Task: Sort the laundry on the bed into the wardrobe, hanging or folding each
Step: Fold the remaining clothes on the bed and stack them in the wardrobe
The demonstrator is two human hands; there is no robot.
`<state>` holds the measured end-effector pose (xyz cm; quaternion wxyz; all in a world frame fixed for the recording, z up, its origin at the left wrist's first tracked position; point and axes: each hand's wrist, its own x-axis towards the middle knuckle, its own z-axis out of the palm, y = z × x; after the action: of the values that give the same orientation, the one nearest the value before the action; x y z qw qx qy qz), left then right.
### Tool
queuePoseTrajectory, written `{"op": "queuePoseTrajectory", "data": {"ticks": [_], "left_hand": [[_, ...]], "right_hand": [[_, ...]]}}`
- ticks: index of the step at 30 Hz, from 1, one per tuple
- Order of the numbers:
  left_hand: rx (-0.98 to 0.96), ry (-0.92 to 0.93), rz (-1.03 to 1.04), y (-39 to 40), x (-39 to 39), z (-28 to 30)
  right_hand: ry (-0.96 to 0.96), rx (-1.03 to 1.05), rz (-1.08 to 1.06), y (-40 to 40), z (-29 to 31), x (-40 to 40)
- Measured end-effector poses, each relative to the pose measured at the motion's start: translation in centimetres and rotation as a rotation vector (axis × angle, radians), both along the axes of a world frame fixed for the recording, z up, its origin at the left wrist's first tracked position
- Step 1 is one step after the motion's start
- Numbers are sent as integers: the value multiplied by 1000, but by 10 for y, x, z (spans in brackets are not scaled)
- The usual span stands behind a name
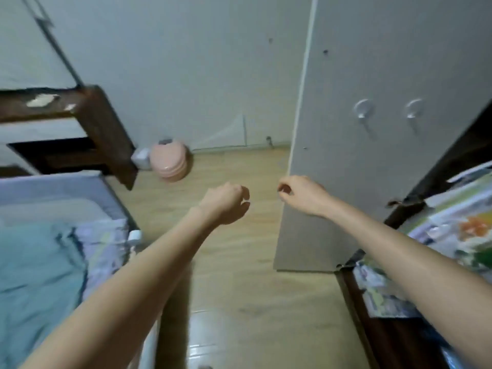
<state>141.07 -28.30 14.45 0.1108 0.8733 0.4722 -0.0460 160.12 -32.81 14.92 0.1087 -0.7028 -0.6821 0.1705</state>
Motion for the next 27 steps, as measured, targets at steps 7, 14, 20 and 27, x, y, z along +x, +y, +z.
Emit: {"op": "queuePoseTrajectory", "data": {"ticks": [7,14,20,27], "left_hand": [[-82,113,264,52,-203,-32],[-114,67,418,119,-321,-45],[-66,84,489,221,-341,-52],[-191,120,599,376,-321,-67]], "right_hand": [[-26,-181,286,112,-31,-171],[-50,-207,469,216,-43,-290],[-101,-250,638,329,-52,-321],[-161,-251,777,496,-63,-338]]}}
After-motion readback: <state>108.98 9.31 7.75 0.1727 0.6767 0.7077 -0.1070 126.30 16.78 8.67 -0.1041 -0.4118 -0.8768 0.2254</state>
